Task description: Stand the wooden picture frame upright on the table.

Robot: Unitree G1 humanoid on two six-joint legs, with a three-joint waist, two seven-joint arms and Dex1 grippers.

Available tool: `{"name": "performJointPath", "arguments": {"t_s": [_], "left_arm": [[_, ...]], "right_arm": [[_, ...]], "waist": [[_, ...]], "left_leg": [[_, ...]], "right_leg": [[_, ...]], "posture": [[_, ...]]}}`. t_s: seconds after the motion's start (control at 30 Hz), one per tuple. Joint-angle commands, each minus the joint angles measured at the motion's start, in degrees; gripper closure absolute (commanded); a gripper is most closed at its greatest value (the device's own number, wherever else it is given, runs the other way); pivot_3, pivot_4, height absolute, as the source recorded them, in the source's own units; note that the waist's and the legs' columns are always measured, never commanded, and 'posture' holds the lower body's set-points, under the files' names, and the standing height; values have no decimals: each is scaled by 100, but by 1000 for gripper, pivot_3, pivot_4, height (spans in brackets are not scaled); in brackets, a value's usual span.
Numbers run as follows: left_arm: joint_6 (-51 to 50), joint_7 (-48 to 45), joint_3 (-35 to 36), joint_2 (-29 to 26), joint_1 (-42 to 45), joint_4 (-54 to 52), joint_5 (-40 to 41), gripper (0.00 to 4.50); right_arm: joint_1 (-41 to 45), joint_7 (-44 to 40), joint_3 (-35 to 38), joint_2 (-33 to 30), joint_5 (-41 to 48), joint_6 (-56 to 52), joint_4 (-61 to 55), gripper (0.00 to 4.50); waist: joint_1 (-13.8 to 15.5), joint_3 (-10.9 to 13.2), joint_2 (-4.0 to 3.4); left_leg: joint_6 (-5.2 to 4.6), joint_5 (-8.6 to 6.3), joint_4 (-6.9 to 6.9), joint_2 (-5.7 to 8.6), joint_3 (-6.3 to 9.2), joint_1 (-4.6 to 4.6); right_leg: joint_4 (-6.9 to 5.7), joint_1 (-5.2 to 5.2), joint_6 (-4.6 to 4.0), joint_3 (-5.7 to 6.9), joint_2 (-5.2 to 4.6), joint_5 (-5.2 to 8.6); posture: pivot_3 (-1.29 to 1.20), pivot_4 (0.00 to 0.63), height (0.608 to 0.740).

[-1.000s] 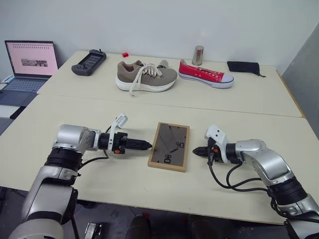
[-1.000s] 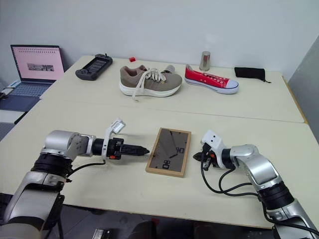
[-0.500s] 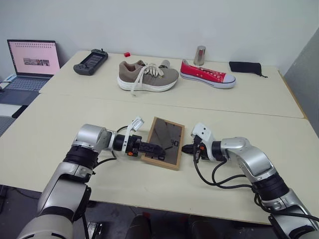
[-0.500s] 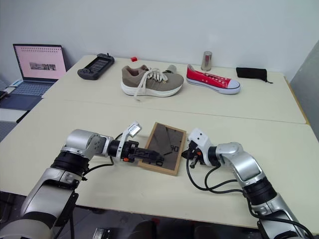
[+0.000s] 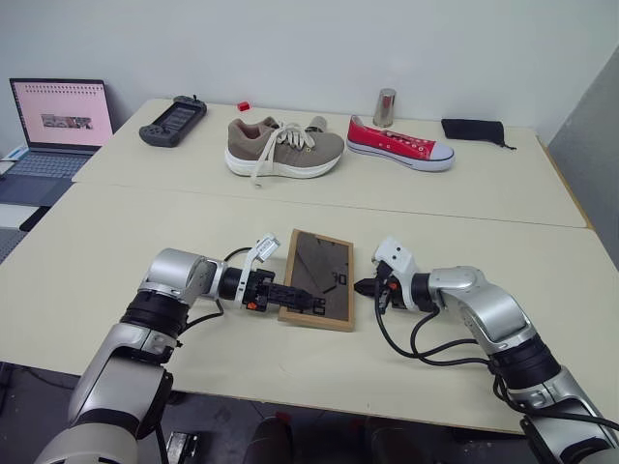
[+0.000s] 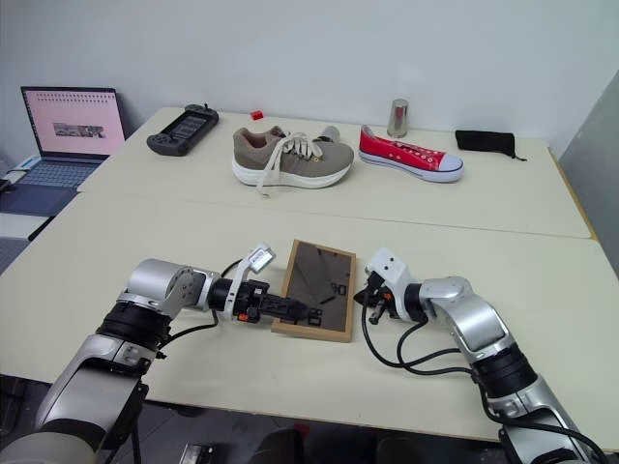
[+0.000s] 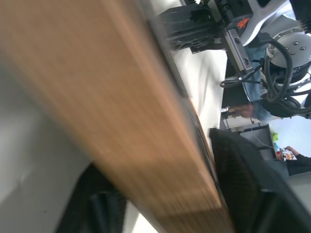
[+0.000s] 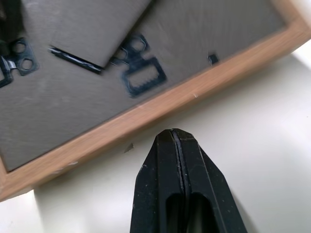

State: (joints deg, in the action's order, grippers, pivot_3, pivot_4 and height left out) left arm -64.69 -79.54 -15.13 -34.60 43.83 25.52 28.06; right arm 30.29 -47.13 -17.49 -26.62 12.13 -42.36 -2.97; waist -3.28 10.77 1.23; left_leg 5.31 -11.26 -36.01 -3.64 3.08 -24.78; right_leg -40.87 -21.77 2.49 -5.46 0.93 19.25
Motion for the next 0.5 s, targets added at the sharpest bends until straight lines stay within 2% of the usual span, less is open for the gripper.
{"name": "performJointPath", "arguments": {"t_s": [0.03, 0.1, 0.2, 0.3, 0.37, 0.43, 0.5], "left_arm": [[120, 32, 376, -90, 70, -165, 153, 2888], [174, 98, 573, -140, 193, -164, 216, 3208], [278, 342, 834, -138, 366, -114, 198, 3214], [409, 528, 994, -135, 404, -235, 188, 3214], [457, 631, 1052, -125, 347, -455, 218, 3214], [463, 722, 1108, -96, 302, -645, 262, 3214], [451, 861, 1191, -25, 261, -816, 322, 3214]], "right_arm": [[-6, -6, 313, -165, 69, 44, -118, 4500], [81, -35, 607, -344, 160, -41, -50, 4500], [266, -275, 987, -684, 400, -196, -55, 4500], [439, -662, 1375, -995, 939, -622, -270, 3991], [600, -907, 1663, -1113, 1483, -1071, -522, 3361], [797, -911, 1843, -1086, 1838, -1417, -665, 2804], [1087, -674, 2024, -777, 2158, -1712, -680, 2386]], "waist": [[0, 0, 0], [3, 0, 0], [7, 1, -1], [1, 1, -1], [-5, 1, -1], [-9, 1, -1], [-13, 1, -1]], "left_leg": [[0, 0, 0, 0, 0, 0], [0, 0, 0, 0, 0, 0], [0, 0, -1, 0, -1, 0], [0, 0, 0, 0, -1, -1], [-1, 0, 1, 0, -2, -1], [0, 0, 5, -1, -2, 0], [0, 0, 5, -2, -2, 0]], "right_leg": [[0, 0, 0, 0, 0, 0], [0, 0, 0, 0, 0, 0], [1, 0, 0, -1, 0, 0], [1, -2, 0, -1, 0, 0], [1, -2, 0, -1, 0, 0], [1, -2, 0, -1, 0, 0], [1, -2, 0, -2, 0, 0]], "posture": [[0, 150, 740], [0, 150, 740], [0, 150, 740], [0, 150, 740], [0, 150, 740], [0, 150, 740], [0, 150, 740]]}}
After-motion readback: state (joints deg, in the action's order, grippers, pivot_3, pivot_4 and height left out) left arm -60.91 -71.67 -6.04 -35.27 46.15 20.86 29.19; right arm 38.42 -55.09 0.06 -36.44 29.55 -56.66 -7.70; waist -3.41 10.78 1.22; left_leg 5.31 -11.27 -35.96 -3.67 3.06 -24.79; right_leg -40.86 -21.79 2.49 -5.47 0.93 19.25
